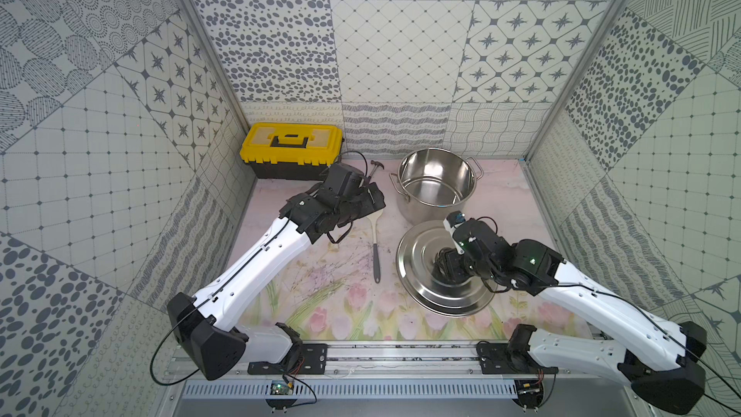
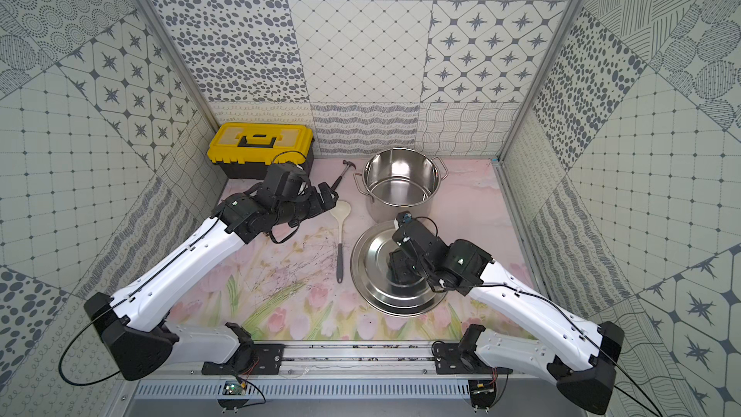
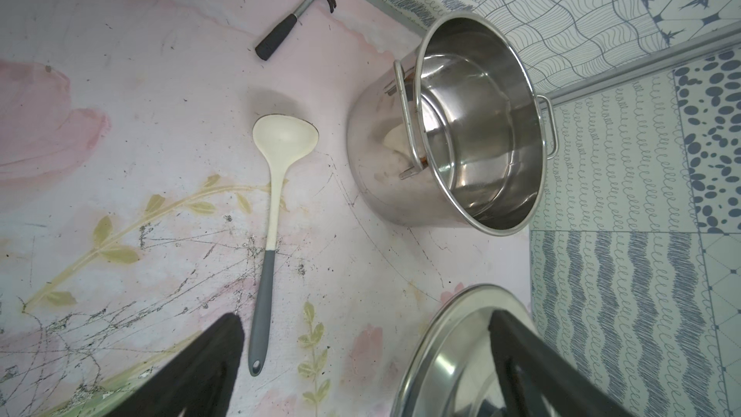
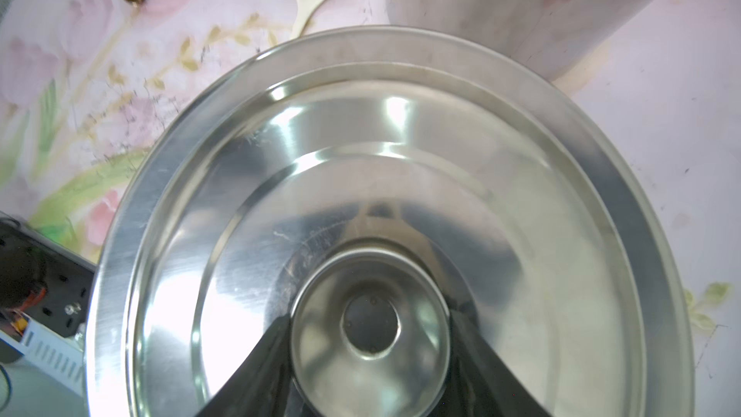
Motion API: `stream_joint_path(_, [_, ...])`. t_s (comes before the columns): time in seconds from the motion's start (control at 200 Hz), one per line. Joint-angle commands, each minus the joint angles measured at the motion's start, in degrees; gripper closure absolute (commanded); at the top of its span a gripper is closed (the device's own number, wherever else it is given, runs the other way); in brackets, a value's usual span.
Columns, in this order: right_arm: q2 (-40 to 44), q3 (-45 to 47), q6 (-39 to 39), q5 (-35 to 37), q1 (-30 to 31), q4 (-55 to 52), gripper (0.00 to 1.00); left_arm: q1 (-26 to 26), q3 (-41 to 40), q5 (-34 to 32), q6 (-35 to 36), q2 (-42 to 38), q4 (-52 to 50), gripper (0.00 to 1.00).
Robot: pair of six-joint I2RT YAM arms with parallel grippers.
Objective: Stir the soup with a spoon
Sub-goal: Place the lid at the center of the board.
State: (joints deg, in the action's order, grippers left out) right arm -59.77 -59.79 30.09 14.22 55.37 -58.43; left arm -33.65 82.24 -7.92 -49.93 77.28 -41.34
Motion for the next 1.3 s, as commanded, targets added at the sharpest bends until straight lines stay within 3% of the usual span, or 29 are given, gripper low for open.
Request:
stream_joint_path(0.0, [0.99,6.07,7.22,4.98,3.93,5.23,0.76,0.43,-1.44,-1.79,-2.63,-2.29,0.97,0.00])
stream_joint_path(0.15, [0.20,13.88,10.74,5.87,7.31,12.59,0.77,0.47,-4.60,-1.65,-5.10,-5.94,-2.15,0.01])
stream_joint_path(0.435, [-7.69,20.13,10.94,9.76,7.19,26.97,0.82,0.43,-11.57,-2.10,-8.48,-13.41,-3.59,0.01])
stream_joint_path(0.67, [-14.66,21.33,10.77,4.61,1.51,35.82,0.86,0.45,-13.15,-0.81,-8.78,-13.55,-3.16,0.00])
stream_joint_path(1.015, [-18.97,22.55,6.83,0.41,-4.24,39.07,0.87,0.47,-12.96,2.62,-7.08,-8.41,-2.08,0.02])
stream_joint_path(1.296, [-18.19,25.76,7.30,-1.24,-4.92,39.36,0.60,0.47,-13.44,3.51,-3.57,-2.06,-1.45,0.09])
